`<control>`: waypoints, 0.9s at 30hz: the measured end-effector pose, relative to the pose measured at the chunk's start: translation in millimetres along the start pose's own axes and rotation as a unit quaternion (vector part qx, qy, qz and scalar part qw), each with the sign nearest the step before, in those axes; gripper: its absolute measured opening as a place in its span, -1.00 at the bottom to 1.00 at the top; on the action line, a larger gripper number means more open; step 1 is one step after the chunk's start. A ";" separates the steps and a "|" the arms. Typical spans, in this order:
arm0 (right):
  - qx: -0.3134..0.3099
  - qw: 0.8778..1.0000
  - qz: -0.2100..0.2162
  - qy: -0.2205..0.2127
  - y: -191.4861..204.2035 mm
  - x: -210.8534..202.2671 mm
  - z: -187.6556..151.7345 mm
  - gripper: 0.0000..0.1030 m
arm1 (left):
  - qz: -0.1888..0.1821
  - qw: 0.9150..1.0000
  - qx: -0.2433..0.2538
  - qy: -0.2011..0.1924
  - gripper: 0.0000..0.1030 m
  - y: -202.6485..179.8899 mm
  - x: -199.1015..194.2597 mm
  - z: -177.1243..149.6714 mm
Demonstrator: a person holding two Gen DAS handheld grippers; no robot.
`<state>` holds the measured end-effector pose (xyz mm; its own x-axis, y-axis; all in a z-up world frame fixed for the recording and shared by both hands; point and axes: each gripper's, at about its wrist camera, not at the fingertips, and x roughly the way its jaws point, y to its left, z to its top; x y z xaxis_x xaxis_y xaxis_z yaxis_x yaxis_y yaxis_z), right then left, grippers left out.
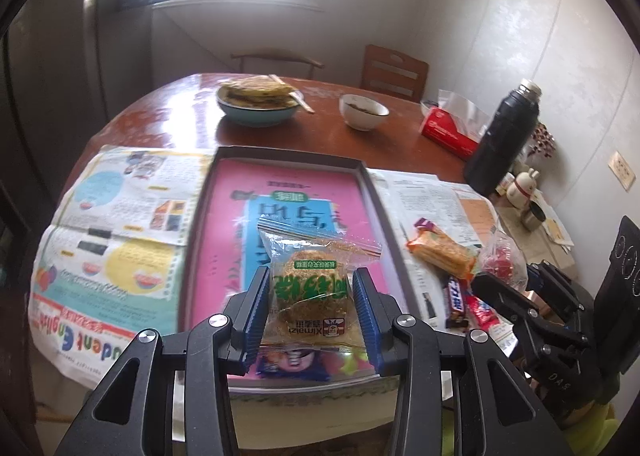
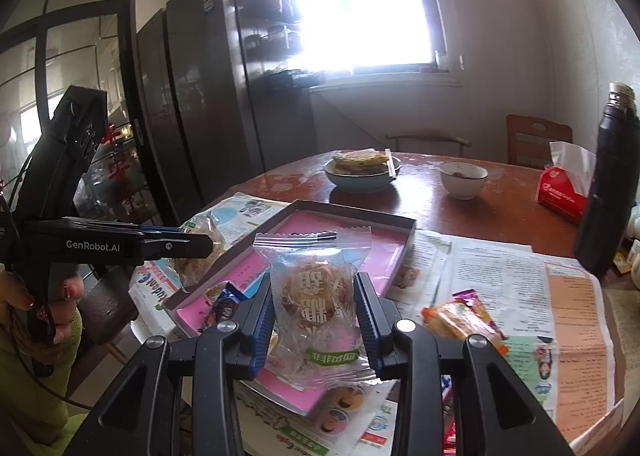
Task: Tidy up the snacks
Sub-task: 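Carry both held pastry packs over the pink tray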
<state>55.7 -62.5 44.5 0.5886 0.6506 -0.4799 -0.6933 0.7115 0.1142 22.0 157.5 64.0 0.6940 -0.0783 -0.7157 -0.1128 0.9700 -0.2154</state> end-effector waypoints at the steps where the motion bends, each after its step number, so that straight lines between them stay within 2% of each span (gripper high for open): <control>1: -0.001 1.000 0.003 0.002 1.5 2.0 0.3 -0.25 | 0.004 1.000 -0.005 0.000 -0.17 5.5 -1.2 -0.9; 12: -0.015 0.999 0.030 0.023 18.3 26.2 2.5 -0.25 | 0.034 0.998 -0.042 0.011 -0.17 43.7 -1.9 -14.3; 27: -0.015 0.997 0.044 0.054 26.9 55.2 -0.3 -0.25 | 0.042 0.997 -0.049 0.042 -0.17 56.5 19.1 -29.4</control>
<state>69.4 -7.5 20.8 0.4772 0.6772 -0.5601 -0.7543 0.6426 0.1344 8.1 204.0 18.7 0.6172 -0.0207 -0.7865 -0.2402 0.9470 -0.2135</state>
